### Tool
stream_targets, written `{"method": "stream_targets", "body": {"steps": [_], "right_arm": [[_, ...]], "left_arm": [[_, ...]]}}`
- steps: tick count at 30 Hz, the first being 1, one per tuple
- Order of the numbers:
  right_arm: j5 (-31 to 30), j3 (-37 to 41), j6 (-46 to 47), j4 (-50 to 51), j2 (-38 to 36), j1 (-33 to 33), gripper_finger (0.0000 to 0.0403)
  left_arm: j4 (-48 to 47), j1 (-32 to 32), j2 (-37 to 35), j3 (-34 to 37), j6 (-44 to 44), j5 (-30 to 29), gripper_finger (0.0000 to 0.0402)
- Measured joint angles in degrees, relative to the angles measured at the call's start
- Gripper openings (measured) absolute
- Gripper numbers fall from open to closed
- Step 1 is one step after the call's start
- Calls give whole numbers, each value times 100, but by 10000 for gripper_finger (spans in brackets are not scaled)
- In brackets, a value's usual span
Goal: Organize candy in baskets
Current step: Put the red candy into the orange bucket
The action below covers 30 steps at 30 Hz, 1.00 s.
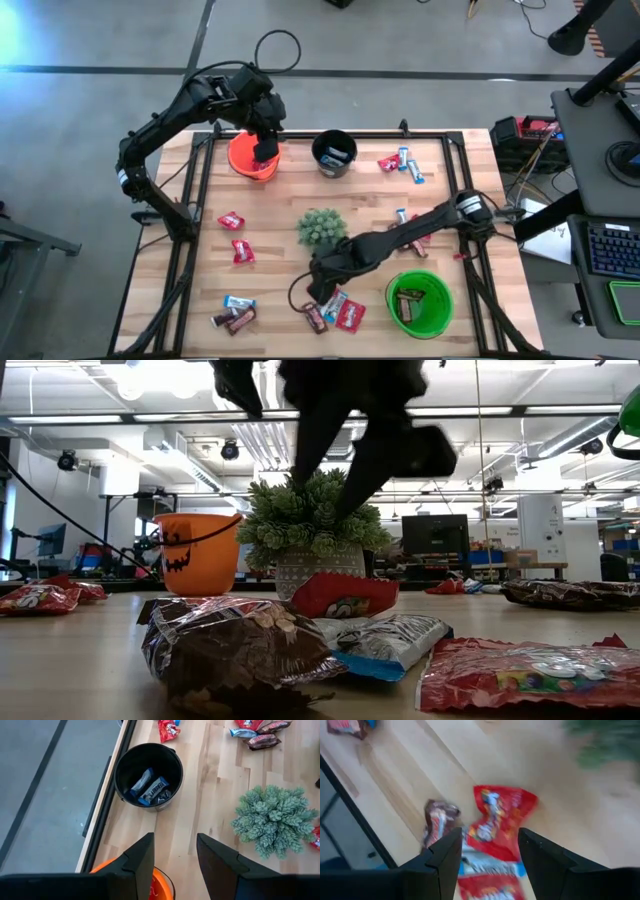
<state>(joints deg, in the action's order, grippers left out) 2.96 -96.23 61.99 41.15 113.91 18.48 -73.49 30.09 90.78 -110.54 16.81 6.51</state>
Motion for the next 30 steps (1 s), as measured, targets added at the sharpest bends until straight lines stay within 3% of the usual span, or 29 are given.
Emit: {"method": "stream_targets", "body": {"steps": [15, 30], "right_arm": [[2, 0, 514, -246, 573, 2, 185], [157, 2, 711, 6, 623, 39, 185]], "left_arm": [[-135, 1, 4, 0, 239, 3, 130], [-136, 2, 4, 0, 200, -3, 130]]}}
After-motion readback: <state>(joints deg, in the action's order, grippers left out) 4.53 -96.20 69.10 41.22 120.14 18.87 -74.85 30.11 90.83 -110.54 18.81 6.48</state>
